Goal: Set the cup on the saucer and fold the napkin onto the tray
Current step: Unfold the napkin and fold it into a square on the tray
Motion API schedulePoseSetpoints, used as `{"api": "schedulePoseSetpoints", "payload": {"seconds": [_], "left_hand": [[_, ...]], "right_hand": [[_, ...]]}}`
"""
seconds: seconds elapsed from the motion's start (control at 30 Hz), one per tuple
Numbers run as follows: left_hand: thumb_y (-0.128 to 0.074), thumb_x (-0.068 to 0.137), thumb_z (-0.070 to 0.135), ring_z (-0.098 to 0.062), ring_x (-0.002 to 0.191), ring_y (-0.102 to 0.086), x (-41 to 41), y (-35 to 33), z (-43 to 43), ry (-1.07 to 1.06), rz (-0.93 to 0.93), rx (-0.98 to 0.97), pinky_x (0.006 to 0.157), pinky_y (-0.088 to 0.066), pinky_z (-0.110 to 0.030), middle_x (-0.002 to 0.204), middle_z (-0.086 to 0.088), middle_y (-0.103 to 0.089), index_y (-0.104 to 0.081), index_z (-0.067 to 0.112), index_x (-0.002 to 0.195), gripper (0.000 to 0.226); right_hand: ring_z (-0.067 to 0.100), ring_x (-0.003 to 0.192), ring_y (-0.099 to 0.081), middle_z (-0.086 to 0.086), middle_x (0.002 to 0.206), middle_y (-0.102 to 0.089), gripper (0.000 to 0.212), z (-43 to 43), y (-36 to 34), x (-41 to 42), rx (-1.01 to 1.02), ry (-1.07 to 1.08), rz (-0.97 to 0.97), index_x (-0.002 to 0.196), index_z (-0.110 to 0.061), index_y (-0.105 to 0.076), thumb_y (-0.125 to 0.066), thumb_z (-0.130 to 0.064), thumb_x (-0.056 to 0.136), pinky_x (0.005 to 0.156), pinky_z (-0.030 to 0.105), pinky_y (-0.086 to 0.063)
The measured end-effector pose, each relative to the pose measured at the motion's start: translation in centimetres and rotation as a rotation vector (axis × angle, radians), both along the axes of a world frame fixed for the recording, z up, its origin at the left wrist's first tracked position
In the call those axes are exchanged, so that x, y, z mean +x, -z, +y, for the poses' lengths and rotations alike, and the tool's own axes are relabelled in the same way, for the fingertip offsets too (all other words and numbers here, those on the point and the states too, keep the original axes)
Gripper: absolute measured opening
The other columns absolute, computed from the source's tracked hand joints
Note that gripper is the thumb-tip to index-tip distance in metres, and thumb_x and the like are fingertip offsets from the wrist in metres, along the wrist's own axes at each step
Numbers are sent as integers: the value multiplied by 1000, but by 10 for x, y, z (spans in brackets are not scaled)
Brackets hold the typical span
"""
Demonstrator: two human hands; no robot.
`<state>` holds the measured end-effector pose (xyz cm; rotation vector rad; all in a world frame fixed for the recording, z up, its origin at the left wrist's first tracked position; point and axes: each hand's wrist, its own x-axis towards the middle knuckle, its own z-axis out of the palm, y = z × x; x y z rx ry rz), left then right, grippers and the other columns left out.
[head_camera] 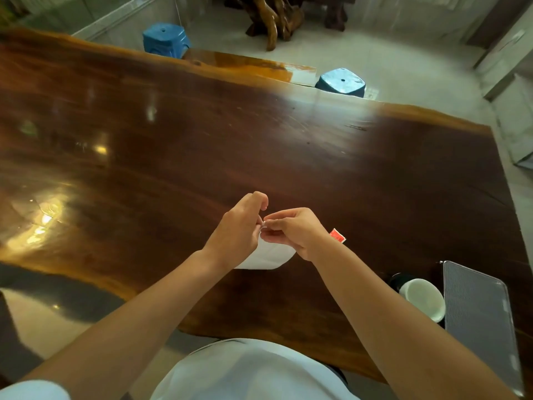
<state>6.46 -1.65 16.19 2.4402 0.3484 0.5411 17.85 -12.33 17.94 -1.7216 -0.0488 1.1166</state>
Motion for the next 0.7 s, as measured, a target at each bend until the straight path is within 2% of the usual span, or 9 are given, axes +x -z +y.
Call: {"api": "schedulePoseSetpoints", "payload": {"seconds": [0.1, 0.2, 0.33, 0.43, 0.53, 0.63, 0.7], "left_hand": [[-77, 82, -2, -12, 72, -68, 1, -1, -1, 47, -1, 28, 70, -61, -20, 95, -3, -62, -47, 16, 105, 41], [-78, 81, -3, -12, 72, -68, 2, 2, 0, 64, -35, 9, 70, -59, -17, 95, -1, -60, -46, 17, 105, 44], [-82, 78, 2, -10, 75, -66, -2, 14, 4, 14, -74, -50, 70, -55, -10, 102, -3, -63, -55, 14, 112, 46], [-80, 81, 5, -11, 78, -64, -16, 30, 18, -82, 58, -78, 68, -57, -17, 99, -1, -65, -61, 15, 108, 35], [-77, 84, 8, -14, 78, -66, -37, 42, 36, -157, 257, -94, 64, -59, -27, 88, 1, -68, -67, 20, 91, 18], [-80, 83, 19, -13, 65, -68, -48, 41, 50, -290, 405, -193, 57, -59, -28, 74, 4, -69, -66, 25, 76, 16], [-79, 84, 16, -14, 57, -72, -45, 36, 56, -342, 435, -313, 54, -61, -28, 72, 1, -71, -69, 21, 76, 14]], "right_hand": [[24, 75, -78, 15, 85, -79, 7, -3, 0, 1, 9, 23, 44, 91, -3, -78, -76, -7, 86, 66, 30, -64], [26, 76, -78, 17, 87, -78, 6, -7, 0, 3, 14, 70, 96, 90, 1, -78, -75, -2, 85, 69, 33, -64], [27, 78, -78, 19, 87, -78, 5, -10, -7, 11, 60, 136, 207, 87, 2, -79, -74, 1, 85, 65, 31, -63], [26, 74, -78, 16, 77, -78, 13, -14, -14, 21, 142, 179, 259, 76, -1, -81, -73, 5, 85, 61, 29, -61], [26, 72, -78, 16, 76, -77, 17, -19, -17, 39, 124, 235, 163, 72, -2, -80, -72, 5, 86, 60, 30, -61], [24, 72, -77, 16, 83, -76, 9, -28, -12, 56, 43, 259, 60, 80, 0, -78, -73, 5, 85, 61, 29, -62], [24, 79, -77, 18, 93, -75, 6, -31, -3, 60, -21, 242, 36, 84, 0, -76, -73, 5, 85, 69, 33, -64]]}}
